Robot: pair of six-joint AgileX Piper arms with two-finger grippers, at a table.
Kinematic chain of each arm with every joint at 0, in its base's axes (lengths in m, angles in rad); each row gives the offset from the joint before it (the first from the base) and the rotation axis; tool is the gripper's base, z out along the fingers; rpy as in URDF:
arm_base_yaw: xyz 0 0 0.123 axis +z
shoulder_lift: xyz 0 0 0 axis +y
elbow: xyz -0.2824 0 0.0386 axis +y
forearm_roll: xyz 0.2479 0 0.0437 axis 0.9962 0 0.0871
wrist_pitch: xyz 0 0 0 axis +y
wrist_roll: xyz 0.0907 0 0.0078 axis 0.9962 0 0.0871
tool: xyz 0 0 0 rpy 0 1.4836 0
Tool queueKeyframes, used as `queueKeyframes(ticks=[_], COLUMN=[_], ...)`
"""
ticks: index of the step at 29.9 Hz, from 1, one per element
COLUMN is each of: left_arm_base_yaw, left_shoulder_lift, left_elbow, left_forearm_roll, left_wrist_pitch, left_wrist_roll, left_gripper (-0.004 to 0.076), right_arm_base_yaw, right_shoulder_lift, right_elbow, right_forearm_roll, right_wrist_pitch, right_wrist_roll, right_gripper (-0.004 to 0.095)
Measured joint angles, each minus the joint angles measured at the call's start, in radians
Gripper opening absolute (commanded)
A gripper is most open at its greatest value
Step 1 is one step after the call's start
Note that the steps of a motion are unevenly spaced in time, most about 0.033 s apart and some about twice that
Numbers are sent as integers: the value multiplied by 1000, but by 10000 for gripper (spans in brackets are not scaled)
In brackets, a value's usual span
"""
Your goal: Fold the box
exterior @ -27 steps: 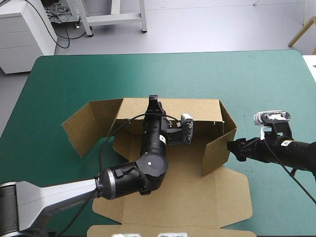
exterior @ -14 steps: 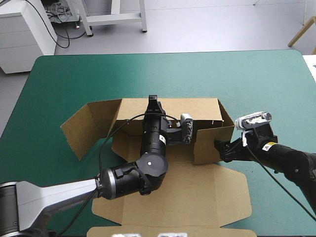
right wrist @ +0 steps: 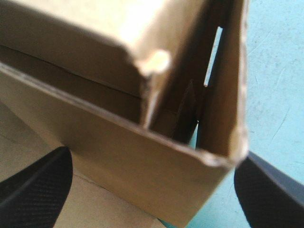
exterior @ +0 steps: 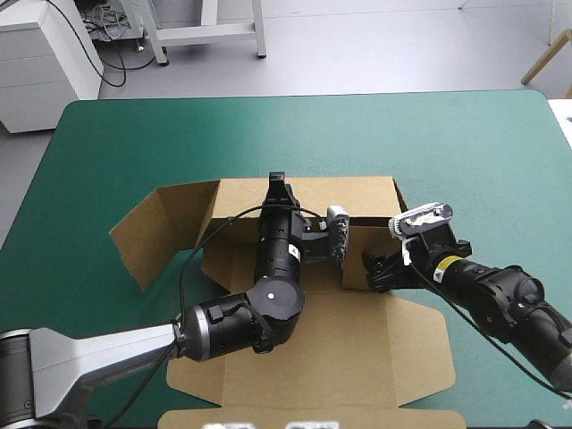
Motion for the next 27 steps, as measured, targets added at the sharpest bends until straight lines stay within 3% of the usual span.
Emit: queueKeyframes(ticks=[4, 10, 13, 19, 27], left_arm_base_yaw=[0, 0, 0, 0, 0], left_shoulder_lift=[0, 0, 0, 6, 7], left_elbow=[0, 0, 0, 0, 0], left_forearm_roll=[-1, -1, -2, -1, -5], left_wrist_pitch=[0, -3, -4, 6, 25], left_wrist_roll=[0, 0, 0, 0, 0], left_gripper=[-10, -10, -10, -10, -5], right_arm_base_yaw=[24, 32, 33, 36, 30], right_shoulder_lift=[26, 72, 83, 87, 91], right_elbow=[0, 1, 1, 1, 2], right_forearm_roll=[-78, -92, -92, -107, -110], right_wrist_pitch=[-36, -95, -105, -124, -115], right_wrist_roll=[90, 122, 124, 128, 131], right_gripper=[833, 803, 639, -25, -4])
